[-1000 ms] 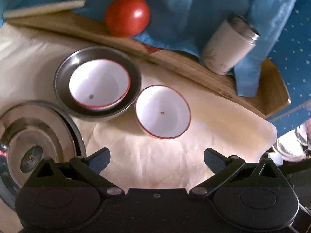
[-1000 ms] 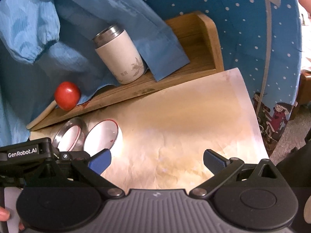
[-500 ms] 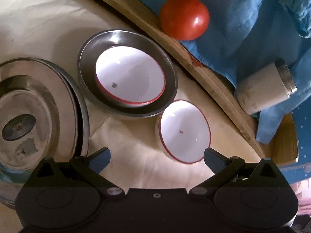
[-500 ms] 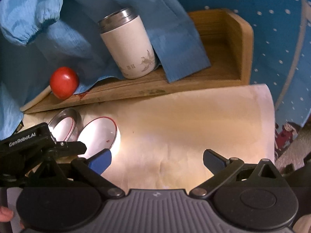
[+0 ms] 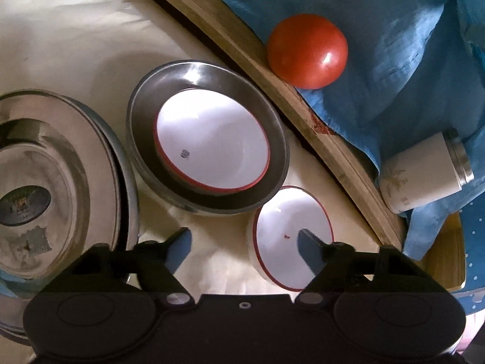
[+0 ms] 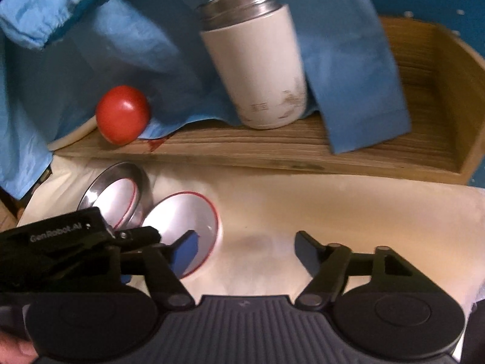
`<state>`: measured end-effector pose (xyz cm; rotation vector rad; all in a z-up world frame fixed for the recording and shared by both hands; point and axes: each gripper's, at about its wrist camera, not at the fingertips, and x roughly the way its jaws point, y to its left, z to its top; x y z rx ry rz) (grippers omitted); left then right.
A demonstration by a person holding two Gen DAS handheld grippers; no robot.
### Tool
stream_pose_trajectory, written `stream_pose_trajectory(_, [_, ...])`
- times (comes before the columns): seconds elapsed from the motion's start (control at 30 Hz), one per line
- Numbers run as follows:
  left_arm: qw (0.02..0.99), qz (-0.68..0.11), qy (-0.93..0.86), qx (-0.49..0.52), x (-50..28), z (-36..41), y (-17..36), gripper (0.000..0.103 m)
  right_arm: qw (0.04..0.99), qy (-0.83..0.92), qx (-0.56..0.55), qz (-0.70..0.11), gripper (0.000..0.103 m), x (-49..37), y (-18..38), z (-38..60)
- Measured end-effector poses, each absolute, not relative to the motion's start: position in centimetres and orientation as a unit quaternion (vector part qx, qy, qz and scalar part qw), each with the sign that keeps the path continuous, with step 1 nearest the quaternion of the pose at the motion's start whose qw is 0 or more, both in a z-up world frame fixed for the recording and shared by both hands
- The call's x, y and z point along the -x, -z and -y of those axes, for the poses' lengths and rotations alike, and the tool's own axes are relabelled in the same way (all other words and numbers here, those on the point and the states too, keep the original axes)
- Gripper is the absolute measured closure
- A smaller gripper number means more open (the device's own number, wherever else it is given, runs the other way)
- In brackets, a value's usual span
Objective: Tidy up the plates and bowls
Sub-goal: 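Move both grippers to the rim of the second white red-rimmed bowl, then close both grippers on the rim of the second white bowl, then lift the second white bowl with both grippers over the steel bowl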
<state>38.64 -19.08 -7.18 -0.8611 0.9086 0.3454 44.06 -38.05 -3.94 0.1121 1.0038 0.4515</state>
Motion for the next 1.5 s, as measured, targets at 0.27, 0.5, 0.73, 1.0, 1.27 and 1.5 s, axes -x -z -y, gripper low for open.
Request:
stream_pose_trajectory(0.27, [0.798, -0.427, -0.149, 0.398, -38.8, 18.7, 7.2, 0.035, 0.838, -0.228, -0.054, -0.493, 0.056, -44.7, 4.4, 36.7])
stream_pose_trajectory(0.5, [0.799, -0.433, -0.150, 0.389, -38.6, 18.6, 7.3, 0.051, 0.833, -0.235, -0.060, -0.497, 0.084, -44.6, 4.6, 35.6])
stream_pose_trajectory(0.73, [0.796, -0.436, -0.127, 0.400, -38.3, 18.5, 8.0, 0.076, 0.835, -0.222, -0.073, -0.499, 0.089, -44.2, 4.5, 35.8])
stream_pose_trajectory(1.0, [0.811, -0.431, -0.109, 0.380, -38.7, 19.0, 8.0, 0.093, 0.841, -0.208, -0.093, -0.490, 0.090, -43.0, 4.3, 36.6])
stream_pose_trajectory(1.27, [0.825, -0.435, -0.066, 0.355, -38.6, 19.5, 6.9, 0.094, 0.857, -0.174, -0.111, -0.472, 0.091, -40.6, 3.2, 37.8])
stream_pose_trajectory(1.5, [0.844, -0.419, -0.026, 0.334, -38.5, 19.7, 4.9, 0.095, 0.877, -0.155, -0.114, -0.441, 0.091, -38.9, 0.8, 37.7])
